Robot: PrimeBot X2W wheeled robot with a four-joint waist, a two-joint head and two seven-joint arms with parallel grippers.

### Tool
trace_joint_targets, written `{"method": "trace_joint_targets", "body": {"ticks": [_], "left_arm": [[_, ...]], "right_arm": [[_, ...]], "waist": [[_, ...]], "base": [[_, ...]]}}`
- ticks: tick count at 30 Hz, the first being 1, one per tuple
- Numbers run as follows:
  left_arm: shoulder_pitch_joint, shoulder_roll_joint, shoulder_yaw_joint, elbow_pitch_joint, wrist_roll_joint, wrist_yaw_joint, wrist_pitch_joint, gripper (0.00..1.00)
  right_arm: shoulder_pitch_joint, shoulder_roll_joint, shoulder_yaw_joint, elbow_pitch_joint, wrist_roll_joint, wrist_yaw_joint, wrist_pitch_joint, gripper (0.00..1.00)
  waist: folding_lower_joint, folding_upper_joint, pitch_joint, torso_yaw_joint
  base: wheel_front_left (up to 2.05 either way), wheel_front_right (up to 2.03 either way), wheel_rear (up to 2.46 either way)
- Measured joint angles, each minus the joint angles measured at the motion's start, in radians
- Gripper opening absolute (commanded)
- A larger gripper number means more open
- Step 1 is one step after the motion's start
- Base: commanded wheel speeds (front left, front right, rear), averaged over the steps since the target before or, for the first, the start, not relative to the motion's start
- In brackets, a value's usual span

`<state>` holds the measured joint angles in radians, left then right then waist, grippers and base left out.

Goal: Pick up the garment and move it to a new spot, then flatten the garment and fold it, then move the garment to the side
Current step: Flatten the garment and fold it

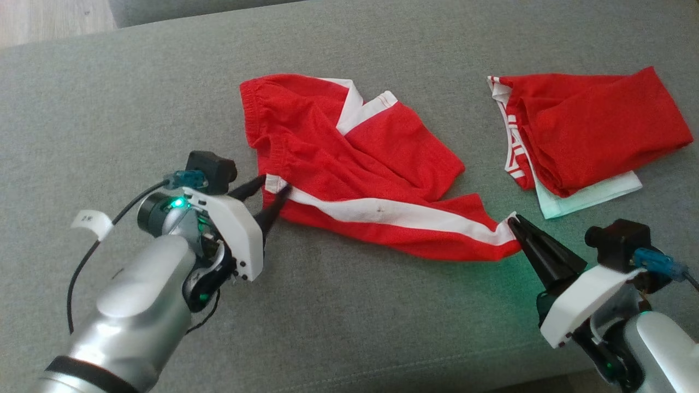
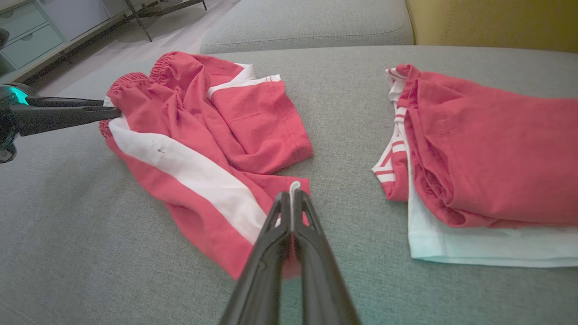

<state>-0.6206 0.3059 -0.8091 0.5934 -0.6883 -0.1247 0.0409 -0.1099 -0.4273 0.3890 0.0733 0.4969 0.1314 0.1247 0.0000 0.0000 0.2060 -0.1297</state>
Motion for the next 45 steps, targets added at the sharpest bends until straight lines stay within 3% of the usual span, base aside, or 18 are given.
{"method": "trace_joint_targets", "body": {"ticks": [2, 3, 11, 17, 29, 33, 38, 45], "left_arm": [[-0.007, 0.001, -0.014, 0.008, -0.015, 0.000, -0.013, 0.05], [-0.008, 0.002, -0.020, 0.012, -0.021, 0.000, -0.019, 0.00], [-0.009, 0.040, -0.077, -0.027, -0.070, 0.000, -0.064, 0.00], [-0.033, 0.072, -0.045, -0.114, -0.075, 0.013, -0.108, 0.00], [-0.115, 0.134, 0.055, -0.418, -0.074, 0.176, -0.106, 0.00], [-0.115, 0.187, 0.080, -0.545, -0.071, 0.242, -0.055, 0.00], [-0.089, 0.244, 0.081, -0.674, -0.072, 0.290, 0.020, 0.00], [-0.052, 0.299, 0.137, -0.809, -0.127, 0.378, 0.114, 0.00]], "right_arm": [[-0.002, 0.000, 0.000, 0.000, -0.005, 0.000, 0.000, 0.00], [-0.002, 0.000, 0.000, 0.003, -0.005, 0.000, 0.000, 0.00], [-0.019, -0.008, -0.010, 0.009, -0.036, 0.000, -0.021, 0.00], [-0.134, -0.046, -0.034, -0.010, -0.100, 0.000, -0.062, 0.00], [-0.440, -0.098, 0.004, -0.047, -0.173, 0.000, -0.096, 0.00], [-0.452, -0.124, 0.016, -0.085, -0.164, 0.000, -0.071, 0.00], [-0.452, -0.147, 0.009, -0.142, -0.153, 0.000, -0.033, 0.00], [-0.452, -0.165, -0.039, -0.212, -0.127, 0.000, 0.052, 0.00]], "waist": [[0.0000, 0.0000, -0.001, 0.000], [0.0000, 0.0000, -0.002, 0.001], [0.0000, 0.0000, -0.034, 0.029], [0.0000, 0.0000, -0.074, 0.054], [0.0000, 0.0000, -0.191, 0.100], [0.0000, 0.0000, -0.230, 0.113], [0.0000, 0.0000, -0.250, 0.123], [0.0000, 0.0000, -0.223, 0.126]], "base": [[0.00, 0.00, 0.00], [0.00, 0.00, 0.00], [0.00, 0.00, 0.00], [0.00, 0.00, 0.00], [0.00, 0.00, 0.00], [0.00, 0.00, 0.00], [0.00, 0.00, 0.00], [0.00, 0.00, 0.00]]}}
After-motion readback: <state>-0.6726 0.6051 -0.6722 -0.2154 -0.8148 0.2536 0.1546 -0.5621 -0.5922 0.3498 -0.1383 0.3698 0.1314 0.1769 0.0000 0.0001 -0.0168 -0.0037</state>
